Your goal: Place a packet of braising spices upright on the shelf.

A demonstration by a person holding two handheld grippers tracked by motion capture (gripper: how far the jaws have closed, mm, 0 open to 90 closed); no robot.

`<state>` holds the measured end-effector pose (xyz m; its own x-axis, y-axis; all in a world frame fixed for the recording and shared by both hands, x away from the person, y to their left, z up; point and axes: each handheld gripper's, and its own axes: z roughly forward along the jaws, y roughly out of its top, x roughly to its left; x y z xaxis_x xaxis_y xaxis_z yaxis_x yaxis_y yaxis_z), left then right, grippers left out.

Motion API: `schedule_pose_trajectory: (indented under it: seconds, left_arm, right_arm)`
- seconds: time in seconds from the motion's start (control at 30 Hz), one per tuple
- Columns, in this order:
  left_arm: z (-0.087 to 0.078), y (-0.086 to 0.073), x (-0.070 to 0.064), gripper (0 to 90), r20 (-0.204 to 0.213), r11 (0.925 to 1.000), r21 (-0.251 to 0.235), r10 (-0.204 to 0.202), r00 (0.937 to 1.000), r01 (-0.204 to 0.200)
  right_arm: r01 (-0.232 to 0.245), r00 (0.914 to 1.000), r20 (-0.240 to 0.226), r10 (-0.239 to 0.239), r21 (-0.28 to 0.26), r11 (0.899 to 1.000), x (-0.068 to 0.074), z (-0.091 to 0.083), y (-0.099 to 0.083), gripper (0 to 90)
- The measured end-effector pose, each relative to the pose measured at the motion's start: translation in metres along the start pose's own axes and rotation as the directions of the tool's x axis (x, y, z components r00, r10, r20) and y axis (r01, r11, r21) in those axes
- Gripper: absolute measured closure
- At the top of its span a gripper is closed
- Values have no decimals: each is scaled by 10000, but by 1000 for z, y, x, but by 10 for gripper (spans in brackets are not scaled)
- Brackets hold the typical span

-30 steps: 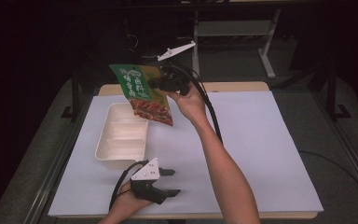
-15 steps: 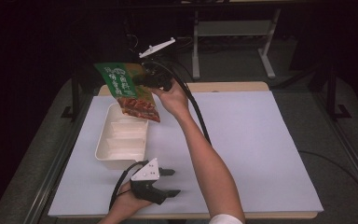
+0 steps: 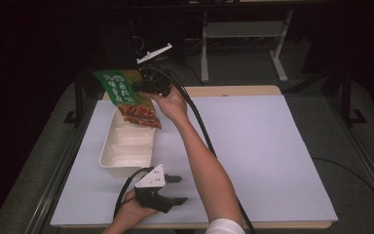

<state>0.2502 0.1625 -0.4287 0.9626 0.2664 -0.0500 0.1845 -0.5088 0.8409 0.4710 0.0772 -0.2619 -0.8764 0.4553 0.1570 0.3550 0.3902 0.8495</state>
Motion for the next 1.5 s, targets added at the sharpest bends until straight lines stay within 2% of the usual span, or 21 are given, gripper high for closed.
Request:
schedule_pose_trajectory:
  seconds: [0.2, 0.23, 0.53, 0.83, 1.13, 1.23, 1.5]
  left_arm:
    - [0, 0, 0, 313, 2, 10000, -26, -17, 10000, 17]
    - [0, 0, 0, 313, 11, 10000, -27, -12, 10000, 12]
    - [0, 0, 1, 309, 23, 10000, -63, -8, 10000, 9]
    - [-1, 0, 1, 308, 16, 10000, -76, -51, 10000, 51]
    - [-1, 0, 1, 307, 38, 10000, -72, -33, 10000, 33]
    - [-1, 0, 1, 307, 41, 9999, -99, -53, 10000, 54]
    - [-1, 0, 1, 307, 19, 10000, -68, -23, 10000, 24]
  right_arm:
    - [-137, 9999, -66, 137, 15, 9999, -3, 11, -3, 899]
    - [-301, 9995, -92, 301, -6, 9995, -5, 14, -4, 899]
    - [-744, 9972, -111, 743, -132, 9971, -13, 29, -7, 899]
    - [-1140, 9935, 15, 1141, -237, 9932, -21, 32, -10, 899]
    - [-1626, 9863, 277, 1627, -73, 9867, -27, 43, -16, 899]
    - [-1706, 9851, 193, 1707, -20, 9853, -28, 48, -20, 899]
    - [-1861, 9825, -80, 1860, -195, 9823, -32, 45, -29, 896]
